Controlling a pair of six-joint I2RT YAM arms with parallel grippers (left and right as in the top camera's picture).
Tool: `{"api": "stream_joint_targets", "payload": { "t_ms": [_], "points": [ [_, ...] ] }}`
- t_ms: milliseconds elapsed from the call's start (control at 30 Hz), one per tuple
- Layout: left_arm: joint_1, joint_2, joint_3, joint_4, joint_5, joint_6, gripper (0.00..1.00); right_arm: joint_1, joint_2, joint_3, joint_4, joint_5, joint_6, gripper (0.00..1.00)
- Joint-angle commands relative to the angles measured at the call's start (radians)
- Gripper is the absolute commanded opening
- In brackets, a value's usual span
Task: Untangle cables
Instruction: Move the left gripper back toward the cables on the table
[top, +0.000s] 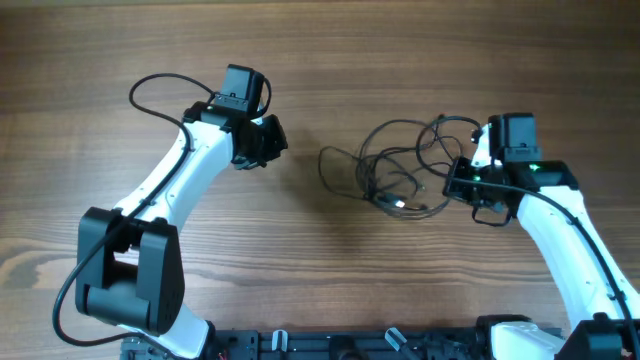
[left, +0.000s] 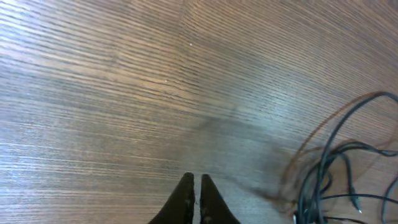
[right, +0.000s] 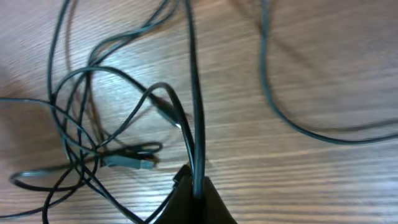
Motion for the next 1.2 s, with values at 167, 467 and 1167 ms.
{"api": "stream_joint_targets", "payload": {
  "t_ms": [167, 467, 1167],
  "points": [
    [0.0, -0.011, 0.006, 0.0, -0.177, -0.048, 0.06, 0.039, 0.103, 0.002, 0.071, 0.038, 0.013, 0.04],
    [0.036, -0.011, 0.276, -0.223, -0.077, -0.039, 1.0, 0.039, 0.138, 0.002, 0.082, 0.034, 0.011, 0.04],
    [-0.359, 0.266, 0.28, -0.102, -0.052, -0.069, 0.79, 0.039, 0.138, 0.002, 0.104, 0.034, 0.013, 0.15]
  ]
}}
